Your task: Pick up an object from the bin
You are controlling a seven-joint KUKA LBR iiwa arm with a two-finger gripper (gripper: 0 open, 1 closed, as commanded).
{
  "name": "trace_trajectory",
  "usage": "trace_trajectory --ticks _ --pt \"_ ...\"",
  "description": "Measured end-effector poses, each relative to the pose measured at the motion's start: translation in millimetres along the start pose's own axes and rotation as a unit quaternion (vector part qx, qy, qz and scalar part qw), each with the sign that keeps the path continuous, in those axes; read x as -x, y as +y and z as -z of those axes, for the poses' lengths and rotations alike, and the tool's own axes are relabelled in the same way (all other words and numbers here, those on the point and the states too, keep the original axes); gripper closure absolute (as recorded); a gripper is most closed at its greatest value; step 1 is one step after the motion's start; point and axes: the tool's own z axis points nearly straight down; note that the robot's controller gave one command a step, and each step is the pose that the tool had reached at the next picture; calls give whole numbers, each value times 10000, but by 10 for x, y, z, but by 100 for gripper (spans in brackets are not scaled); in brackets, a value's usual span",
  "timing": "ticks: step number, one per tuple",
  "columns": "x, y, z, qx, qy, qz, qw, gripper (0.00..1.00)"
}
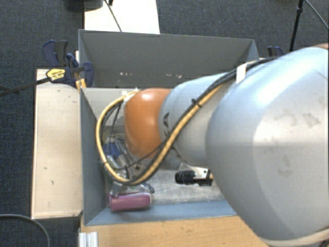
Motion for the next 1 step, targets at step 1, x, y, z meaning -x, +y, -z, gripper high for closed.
trace_trajectory --ticks 1 --pt "174 158 -542 -2 -9 -773 9970 0"
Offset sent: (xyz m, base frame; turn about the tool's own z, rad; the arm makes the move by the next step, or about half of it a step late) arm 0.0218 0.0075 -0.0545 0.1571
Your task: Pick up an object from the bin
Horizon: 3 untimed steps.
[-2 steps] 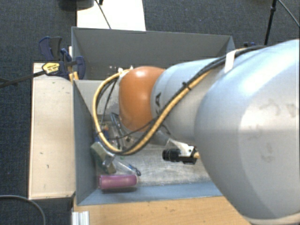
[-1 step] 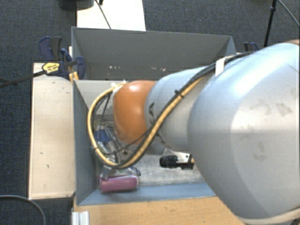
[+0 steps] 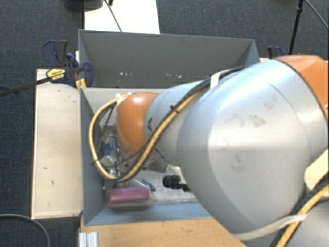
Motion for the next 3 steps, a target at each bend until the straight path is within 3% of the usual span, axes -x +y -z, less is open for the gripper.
trace_trajectory --ticks 1,2,3 --pt "195 -7 7 14 7 -260 9997 0" --pt "131 73 8 -3 -14 1583 9874 0" --pt "151 63 16 -9 -28 1571 9876 100"
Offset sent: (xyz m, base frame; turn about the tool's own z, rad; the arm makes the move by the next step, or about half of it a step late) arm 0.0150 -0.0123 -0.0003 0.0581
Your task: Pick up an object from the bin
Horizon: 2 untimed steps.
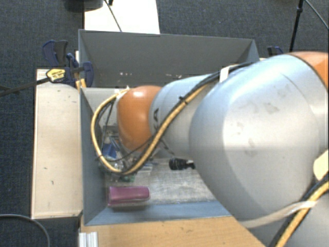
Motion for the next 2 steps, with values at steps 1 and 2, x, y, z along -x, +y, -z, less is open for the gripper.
trace_trajectory --ticks 1,2 --pt "742 -447 14 46 -2 261 9996 100" --pt "736 -347 1204 43 -2 264 9996 100"
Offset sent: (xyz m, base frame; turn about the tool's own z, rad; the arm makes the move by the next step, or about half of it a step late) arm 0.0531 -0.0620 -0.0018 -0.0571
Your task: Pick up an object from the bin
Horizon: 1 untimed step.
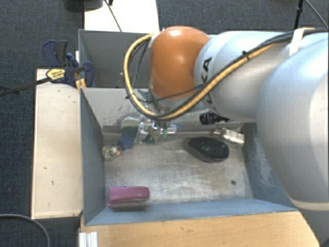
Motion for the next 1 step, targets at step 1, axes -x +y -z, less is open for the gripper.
trace_trajectory --ticks 1 --pt "-153 146 758 4 -6 2510 9680 100"
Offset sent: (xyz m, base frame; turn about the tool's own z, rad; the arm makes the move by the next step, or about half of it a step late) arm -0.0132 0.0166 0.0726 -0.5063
